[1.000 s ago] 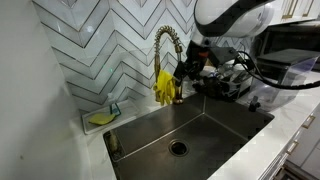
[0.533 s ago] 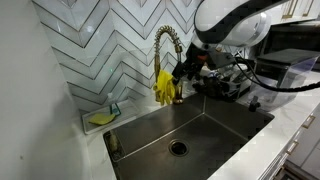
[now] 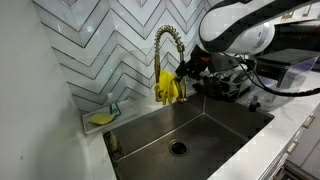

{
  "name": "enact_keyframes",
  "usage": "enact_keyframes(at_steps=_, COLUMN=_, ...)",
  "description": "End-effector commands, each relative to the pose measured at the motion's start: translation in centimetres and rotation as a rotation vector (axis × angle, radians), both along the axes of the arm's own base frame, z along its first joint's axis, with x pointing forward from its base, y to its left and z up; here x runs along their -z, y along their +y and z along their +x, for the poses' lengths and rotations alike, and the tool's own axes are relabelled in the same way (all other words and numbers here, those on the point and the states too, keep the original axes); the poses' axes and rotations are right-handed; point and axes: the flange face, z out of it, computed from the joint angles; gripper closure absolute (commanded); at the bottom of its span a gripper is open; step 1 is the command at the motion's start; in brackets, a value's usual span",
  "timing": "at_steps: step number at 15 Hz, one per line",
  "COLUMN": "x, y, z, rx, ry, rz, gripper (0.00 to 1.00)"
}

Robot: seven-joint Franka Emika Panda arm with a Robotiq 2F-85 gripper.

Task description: Push the faucet to the right side of the sink.

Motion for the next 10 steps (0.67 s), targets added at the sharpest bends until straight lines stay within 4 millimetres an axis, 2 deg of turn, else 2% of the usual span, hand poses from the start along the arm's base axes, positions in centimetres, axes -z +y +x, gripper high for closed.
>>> enact_keyframes(at_steps=1, x=0.3, y=-2.3, z=0.5, rx=0.100, ry=-0.010, rz=0.014, gripper=0.00)
enact_keyframes(at_steps=5, x=-0.5, y=-4.6, z=1.5, rx=0.180, ry=-0.055, rz=0.058, gripper=0.00)
enact_keyframes(at_steps=10, x=-0.1, y=-6.0, z=3.1, rx=0.221, ry=-0.078, rz=0.057, gripper=0.00)
